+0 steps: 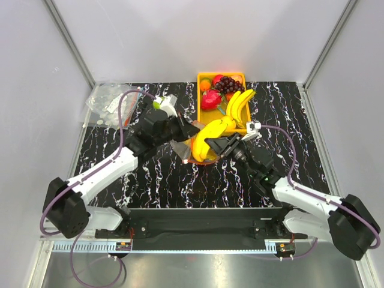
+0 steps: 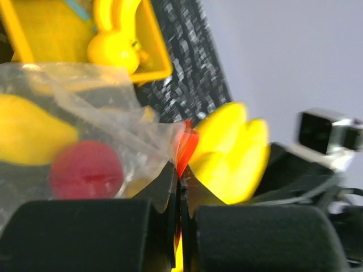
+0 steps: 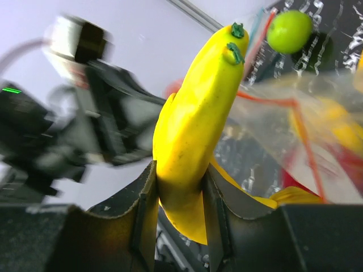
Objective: Place the food in the zip-top bag and seal the zipper
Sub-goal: Place the fake fruit in the zipper food storage bag.
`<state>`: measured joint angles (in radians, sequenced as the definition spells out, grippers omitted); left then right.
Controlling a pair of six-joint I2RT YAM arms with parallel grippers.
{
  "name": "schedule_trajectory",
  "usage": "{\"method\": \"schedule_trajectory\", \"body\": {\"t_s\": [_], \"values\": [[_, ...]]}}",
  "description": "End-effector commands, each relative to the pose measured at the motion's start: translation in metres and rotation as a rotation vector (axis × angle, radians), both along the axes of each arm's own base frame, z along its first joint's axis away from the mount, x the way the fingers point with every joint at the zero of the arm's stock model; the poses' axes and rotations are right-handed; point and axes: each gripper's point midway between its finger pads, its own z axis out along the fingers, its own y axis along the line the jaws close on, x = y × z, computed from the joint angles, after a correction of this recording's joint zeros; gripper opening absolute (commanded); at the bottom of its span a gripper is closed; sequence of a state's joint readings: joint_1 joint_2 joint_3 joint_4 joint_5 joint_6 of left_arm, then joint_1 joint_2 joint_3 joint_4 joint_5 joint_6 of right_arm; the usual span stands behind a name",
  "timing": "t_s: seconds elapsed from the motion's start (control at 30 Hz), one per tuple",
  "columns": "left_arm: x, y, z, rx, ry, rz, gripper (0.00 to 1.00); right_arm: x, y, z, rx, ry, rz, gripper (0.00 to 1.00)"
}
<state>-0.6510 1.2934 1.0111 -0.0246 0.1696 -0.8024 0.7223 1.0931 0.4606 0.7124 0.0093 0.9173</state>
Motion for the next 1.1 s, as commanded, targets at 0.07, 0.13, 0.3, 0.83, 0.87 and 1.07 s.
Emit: {"method": "schedule_trajectory", "body": {"t_s": [0.07, 0.13, 0.3, 0.83, 0.87, 1.07], "values": [[-0.012, -0.012, -0.060, 0.073, 0.066, -0.082, 0.00, -0.010, -0.026, 0.081, 0.293, -0.122, -0.067, 0.06], [-0.016, -0.015, -0.073, 0.077, 0.088, -0.095, 0.00, -0.010, -0.030, 0.077, 0.312, -0.095, -0.086, 0.06], [-0.015, -0.017, -0.078, 0.090, 0.065, -0.098, 0.00, -0.019, 0.000, 0.078, 0.158, -0.047, 0.070, 0.08], [0.011, 0.024, -0.056, 0.314, -0.061, -0.018, 0.00, -0.111, -0.007, 0.032, -0.454, 0.213, 0.506, 0.20], [0.011, 0.025, -0.056, 0.314, -0.060, -0.020, 0.00, -0.120, -0.009, 0.029, -0.464, 0.234, 0.545, 0.21], [0.005, 0.022, -0.053, 0.316, -0.090, -0.081, 0.00, -0.149, -0.003, 0.001, -0.498, 0.322, 0.768, 0.25]]}}
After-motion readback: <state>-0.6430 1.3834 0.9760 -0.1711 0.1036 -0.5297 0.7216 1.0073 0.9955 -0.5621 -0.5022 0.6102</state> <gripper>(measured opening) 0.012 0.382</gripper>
